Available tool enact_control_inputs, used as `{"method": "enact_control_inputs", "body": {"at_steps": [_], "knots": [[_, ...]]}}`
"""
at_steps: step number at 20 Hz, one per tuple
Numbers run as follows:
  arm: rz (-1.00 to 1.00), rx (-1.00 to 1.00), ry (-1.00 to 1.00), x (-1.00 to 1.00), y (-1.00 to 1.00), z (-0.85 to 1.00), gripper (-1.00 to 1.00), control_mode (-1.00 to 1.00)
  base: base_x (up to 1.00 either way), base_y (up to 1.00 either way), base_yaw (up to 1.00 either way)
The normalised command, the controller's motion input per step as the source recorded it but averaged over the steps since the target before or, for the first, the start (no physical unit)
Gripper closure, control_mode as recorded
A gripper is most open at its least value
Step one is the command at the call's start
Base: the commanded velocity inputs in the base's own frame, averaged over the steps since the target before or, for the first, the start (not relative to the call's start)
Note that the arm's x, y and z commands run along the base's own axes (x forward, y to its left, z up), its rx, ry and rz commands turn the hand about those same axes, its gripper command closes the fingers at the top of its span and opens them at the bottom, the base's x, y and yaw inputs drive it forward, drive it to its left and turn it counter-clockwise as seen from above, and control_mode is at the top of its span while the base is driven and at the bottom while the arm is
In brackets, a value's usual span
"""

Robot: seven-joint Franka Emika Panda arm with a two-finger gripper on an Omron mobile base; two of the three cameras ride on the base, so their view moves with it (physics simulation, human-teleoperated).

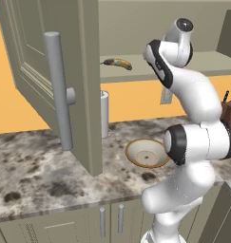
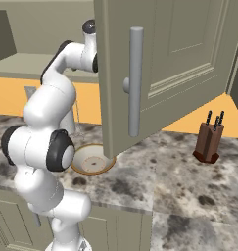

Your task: Open the cabinet. Pick the banana and apple from the cabinet and place them into the bowl. Then close the cabinet.

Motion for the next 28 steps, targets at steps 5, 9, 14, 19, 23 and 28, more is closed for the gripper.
{"method": "enact_control_inputs", "body": {"at_steps": [5,9,14,19,23,28], "knots": [[0.01,0.03,-0.03,-1.00,0.00,0.08,1.00,-1.00,0.00,0.00,0.00],[0.04,0.04,0.05,-1.00,0.05,0.04,1.00,-1.00,0.00,0.00,0.00],[0.10,0.00,0.12,-1.00,0.40,-0.12,1.00,-1.00,0.00,0.00,0.00],[0.14,-0.03,0.22,-0.80,0.63,-0.67,1.00,-1.00,0.00,0.00,0.00],[0.03,-0.03,0.06,0.00,0.15,-0.22,1.00,-1.00,0.00,0.00,0.00],[0.03,-0.06,0.09,-0.01,0.02,-0.77,1.00,-1.00,0.00,0.00,0.00]]}}
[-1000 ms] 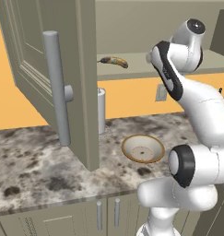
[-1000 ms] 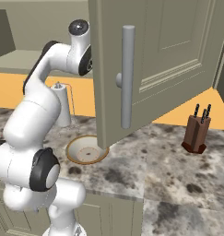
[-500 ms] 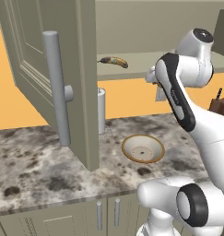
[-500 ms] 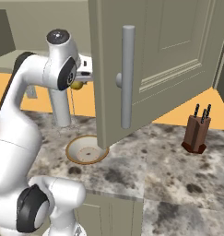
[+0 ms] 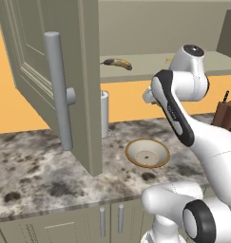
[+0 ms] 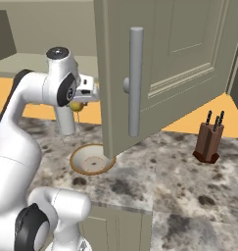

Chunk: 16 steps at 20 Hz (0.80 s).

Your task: Open the cabinet. Pick the banana and apple from the cabinet and place them into the bowl. Then close the cabinet.

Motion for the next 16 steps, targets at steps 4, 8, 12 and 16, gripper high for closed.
{"method": "enact_control_inputs", "body": {"at_steps": [4,8,12,16], "knots": [[0.04,0.00,0.20,0.00,0.03,-1.00,1.00,-1.00,0.00,0.00,0.00],[0.02,0.00,0.14,0.00,0.02,-1.00,1.00,-1.00,0.00,0.00,0.00],[0.00,0.00,0.03,0.20,0.00,-0.74,1.00,-1.00,0.00,0.00,0.00],[0.00,0.00,0.03,0.33,0.00,-0.66,1.00,-1.00,0.00,0.00,0.00]]}}
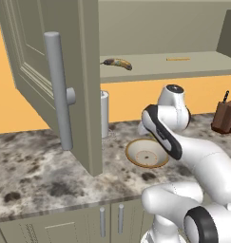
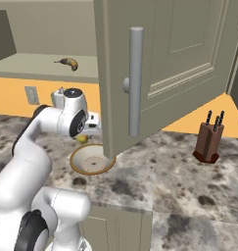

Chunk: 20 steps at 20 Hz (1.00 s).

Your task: Open the cabinet. Pick the banana and apple from the cabinet and place them into the bowl. Then close the cabinet.

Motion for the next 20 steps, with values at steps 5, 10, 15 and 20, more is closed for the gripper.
{"method": "enact_control_inputs", "body": {"at_steps": [5,10,15,20], "knots": [[0.00,-0.04,0.02,0.45,0.00,-0.66,1.00,-1.00,0.00,0.00,0.00],[0.00,-0.05,0.04,0.37,0.00,-0.60,1.00,-1.00,0.00,0.00,0.00],[0.00,0.00,0.02,0.03,0.00,-0.55,1.00,-1.00,0.00,0.00,0.00],[0.00,0.00,0.00,0.00,-0.01,-0.32,1.00,-1.00,0.00,0.00,0.00]]}}
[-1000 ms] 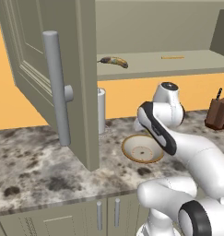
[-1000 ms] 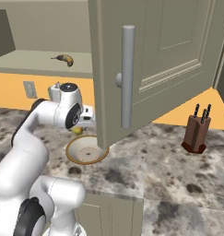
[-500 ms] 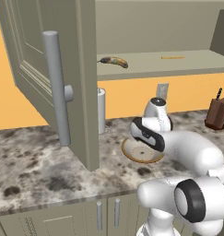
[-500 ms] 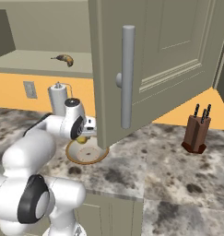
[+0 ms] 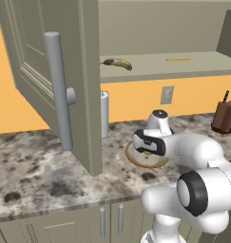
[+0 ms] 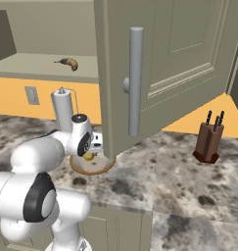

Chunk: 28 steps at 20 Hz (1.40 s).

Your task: Open the cabinet. Pick the banana and apple from the cabinet and place them into the bowl. Then close the cabinet.

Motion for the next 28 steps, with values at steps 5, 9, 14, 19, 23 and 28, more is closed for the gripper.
{"method": "enact_control_inputs", "body": {"at_steps": [5,9,14,19,23,28], "knots": [[0.00,0.00,-0.01,0.01,0.00,-0.09,-1.00,-1.00,0.00,0.00,0.00],[0.00,0.00,0.00,0.00,0.00,0.08,-1.00,-1.00,0.00,0.00,0.00],[0.00,0.01,-0.01,-0.01,0.00,0.52,-1.00,-1.00,0.00,0.00,0.00],[0.00,0.03,-0.08,-0.51,0.00,0.99,-1.00,-1.00,0.00,0.00,0.00],[0.00,0.04,-0.16,-0.73,0.00,1.00,-1.00,-1.00,0.00,0.00,0.00],[0.00,0.03,-0.24,-0.72,0.00,1.00,-1.00,-1.00,0.00,0.00,0.00]]}}
